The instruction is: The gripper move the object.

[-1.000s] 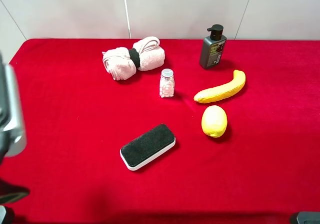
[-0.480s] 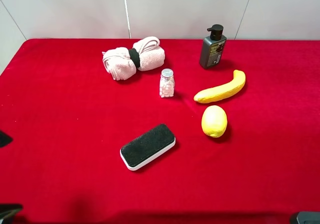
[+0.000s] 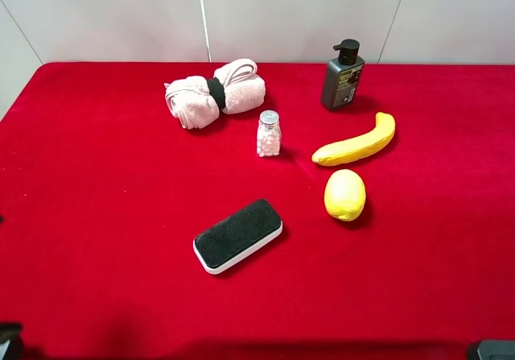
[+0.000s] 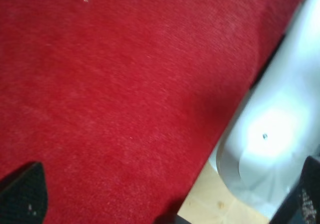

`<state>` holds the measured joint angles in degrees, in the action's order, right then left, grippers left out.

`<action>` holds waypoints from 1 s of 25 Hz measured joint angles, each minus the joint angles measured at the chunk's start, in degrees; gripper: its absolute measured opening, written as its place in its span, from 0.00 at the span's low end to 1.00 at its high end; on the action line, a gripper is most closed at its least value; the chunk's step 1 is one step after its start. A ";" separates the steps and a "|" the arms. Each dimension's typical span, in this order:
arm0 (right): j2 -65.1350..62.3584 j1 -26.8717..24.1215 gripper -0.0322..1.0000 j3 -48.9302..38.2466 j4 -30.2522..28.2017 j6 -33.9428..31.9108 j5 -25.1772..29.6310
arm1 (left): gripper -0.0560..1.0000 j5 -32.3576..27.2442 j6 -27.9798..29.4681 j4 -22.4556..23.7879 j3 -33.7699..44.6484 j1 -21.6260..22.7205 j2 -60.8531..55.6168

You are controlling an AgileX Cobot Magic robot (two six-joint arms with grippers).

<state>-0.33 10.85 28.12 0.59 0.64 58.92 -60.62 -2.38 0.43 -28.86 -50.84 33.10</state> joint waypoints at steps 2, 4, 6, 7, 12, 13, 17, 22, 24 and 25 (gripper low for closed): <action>0.00 0.00 0.70 0.00 0.00 0.00 0.00 | 0.99 -0.05 0.00 0.00 0.00 4.35 -1.35; 0.00 0.00 0.70 0.00 0.00 0.00 0.00 | 0.99 -0.05 0.00 0.00 0.00 9.52 -3.14; 0.00 0.00 0.70 0.00 0.00 0.00 0.00 | 0.99 -0.05 0.00 0.00 0.00 14.02 -5.17; 0.00 0.00 0.70 0.00 0.00 0.00 0.00 | 0.99 -0.05 0.00 0.00 0.00 16.25 -6.53; 0.00 0.00 0.70 0.00 0.00 0.00 0.00 | 0.99 -0.09 0.00 0.00 0.04 24.58 -14.87; 0.00 0.00 0.70 0.00 0.00 0.00 0.00 | 0.99 -0.12 0.00 0.00 0.12 25.70 -16.87; 0.00 0.00 0.70 0.00 0.00 0.00 0.00 | 0.99 -0.15 0.00 0.00 0.25 30.37 -23.59; 0.00 0.00 0.70 0.00 0.00 0.00 0.00 | 0.99 -0.19 -0.13 0.00 0.29 37.13 -29.35; 0.00 0.00 0.70 0.00 0.00 0.00 0.00 | 0.99 -0.19 -0.13 0.00 0.29 39.95 -31.41; 0.00 0.00 0.70 0.00 0.00 0.00 0.00 | 0.99 -0.19 -0.13 0.00 0.29 41.44 -32.45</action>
<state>-0.33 10.85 28.12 0.59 0.64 58.92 -60.81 -2.51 0.43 -28.57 -9.39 0.65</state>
